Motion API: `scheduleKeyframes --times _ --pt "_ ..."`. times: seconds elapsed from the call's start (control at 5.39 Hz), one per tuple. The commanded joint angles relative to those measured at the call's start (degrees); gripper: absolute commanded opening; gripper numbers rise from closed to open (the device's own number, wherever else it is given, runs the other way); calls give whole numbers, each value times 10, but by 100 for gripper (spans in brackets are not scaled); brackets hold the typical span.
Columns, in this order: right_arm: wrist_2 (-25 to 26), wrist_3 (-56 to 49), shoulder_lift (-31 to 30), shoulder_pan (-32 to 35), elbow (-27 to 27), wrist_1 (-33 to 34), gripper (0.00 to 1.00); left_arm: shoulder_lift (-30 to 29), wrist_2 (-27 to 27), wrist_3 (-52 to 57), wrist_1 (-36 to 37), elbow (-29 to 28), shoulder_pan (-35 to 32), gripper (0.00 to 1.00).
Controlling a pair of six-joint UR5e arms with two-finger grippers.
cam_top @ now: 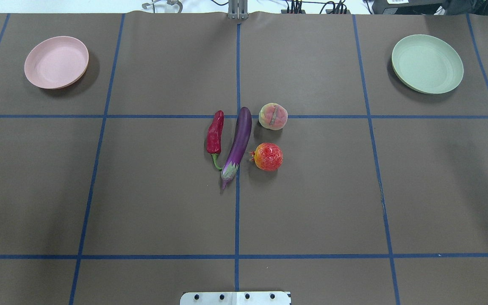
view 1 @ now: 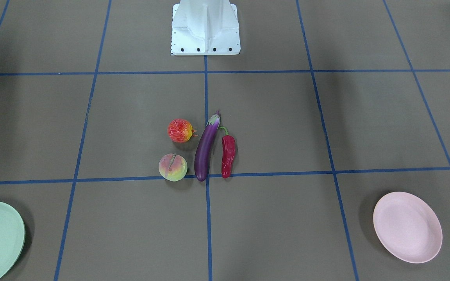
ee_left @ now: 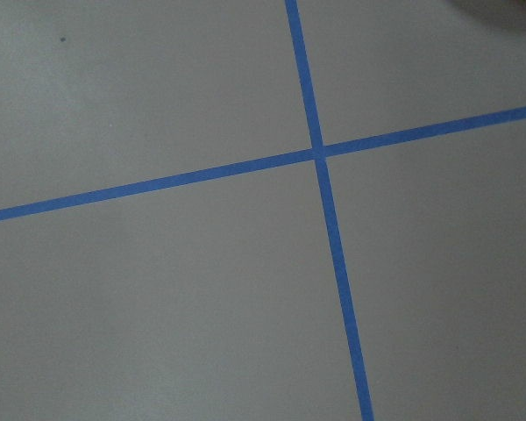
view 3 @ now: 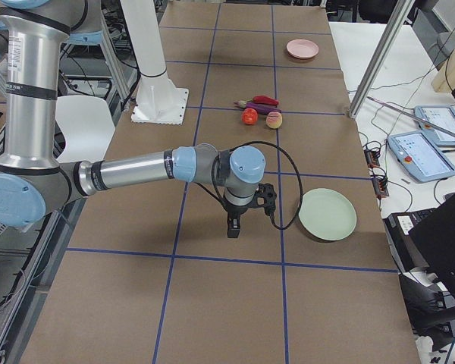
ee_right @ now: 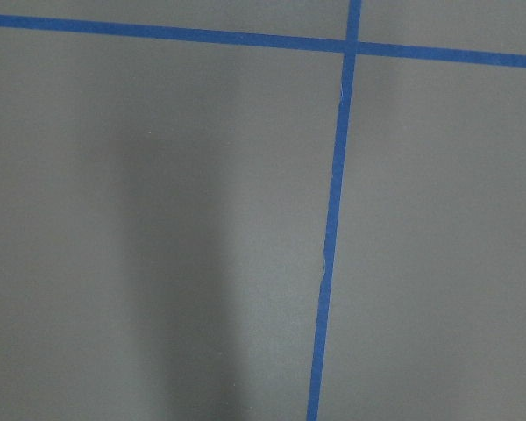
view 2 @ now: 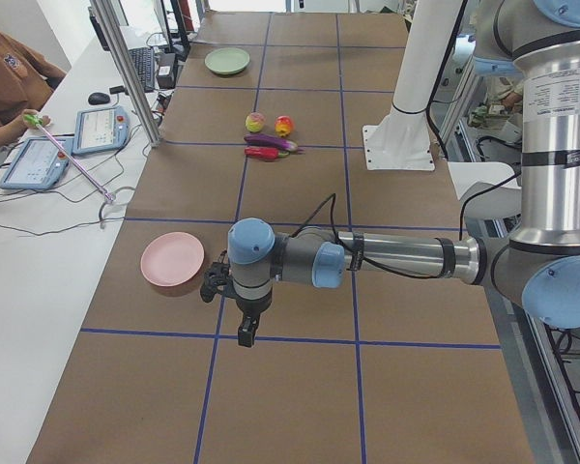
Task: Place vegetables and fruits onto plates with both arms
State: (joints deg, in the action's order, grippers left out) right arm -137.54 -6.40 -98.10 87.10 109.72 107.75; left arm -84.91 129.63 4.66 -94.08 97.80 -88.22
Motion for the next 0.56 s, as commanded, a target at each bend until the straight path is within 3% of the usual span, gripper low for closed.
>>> scheduleKeyframes --times 0.0,0.37 --pt "-6 -1 4 0 -5 0 100 0 1 0 -1 1 0 100" --pt "-6 0 9 -1 -6 0 100 -27 2 -2 6 24 26 100"
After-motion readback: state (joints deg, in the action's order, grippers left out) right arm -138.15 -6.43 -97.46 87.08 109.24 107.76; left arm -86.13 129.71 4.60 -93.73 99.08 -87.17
